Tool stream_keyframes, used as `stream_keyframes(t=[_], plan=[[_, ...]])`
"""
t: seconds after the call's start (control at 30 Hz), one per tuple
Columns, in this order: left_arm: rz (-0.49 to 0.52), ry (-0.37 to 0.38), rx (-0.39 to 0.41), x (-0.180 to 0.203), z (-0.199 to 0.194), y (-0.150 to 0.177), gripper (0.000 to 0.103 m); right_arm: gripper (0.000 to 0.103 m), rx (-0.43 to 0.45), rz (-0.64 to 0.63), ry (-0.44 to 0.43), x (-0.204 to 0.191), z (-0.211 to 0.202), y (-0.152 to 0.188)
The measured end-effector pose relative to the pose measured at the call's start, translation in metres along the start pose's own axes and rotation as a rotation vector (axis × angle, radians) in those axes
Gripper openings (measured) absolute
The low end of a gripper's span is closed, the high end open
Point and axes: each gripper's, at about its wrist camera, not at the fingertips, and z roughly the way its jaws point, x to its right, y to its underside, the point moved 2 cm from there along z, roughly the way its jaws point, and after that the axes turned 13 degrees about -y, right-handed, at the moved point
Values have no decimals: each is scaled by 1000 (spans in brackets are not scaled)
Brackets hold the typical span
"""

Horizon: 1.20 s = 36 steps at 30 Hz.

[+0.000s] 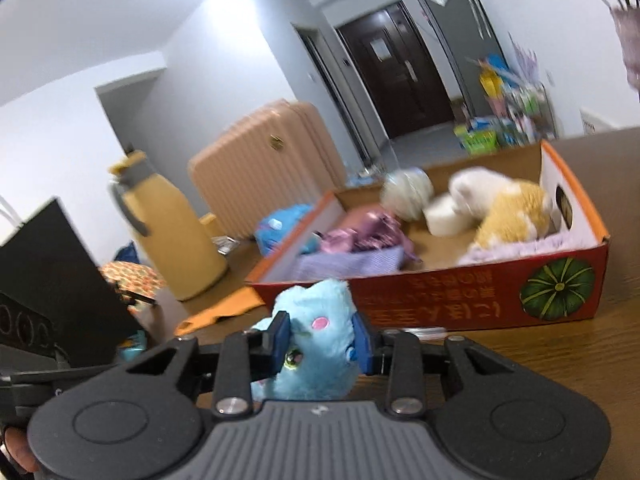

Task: Organize soft objects
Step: 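Lift the light-blue plush toy with both tools toward the box, then lower the plush toy into the box and open both tools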

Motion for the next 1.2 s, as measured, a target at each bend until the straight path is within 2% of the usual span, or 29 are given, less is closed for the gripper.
stream_keyframes(t=[0.27,0.43,0.6,0.73,0.93,1.2], plan=[[87,37,49,29,-79,41,42,32,72,-2,-20,-55,-81,38],[107,64,44,42,-98,58,42,32,94,4,-7,-68,-116,56],[131,77,53,53,-103,59,41,32,118,1,2,-71,-134,59],[151,81,63,58,-93,46,41,32,135,-1,9,-65,-132,49],[135,118,59,60,-59,-7,41,32,154,19,9,-46,-113,5],[81,91,-45,49,40,-81,41,32,90,138,33,24,-42,-69]])
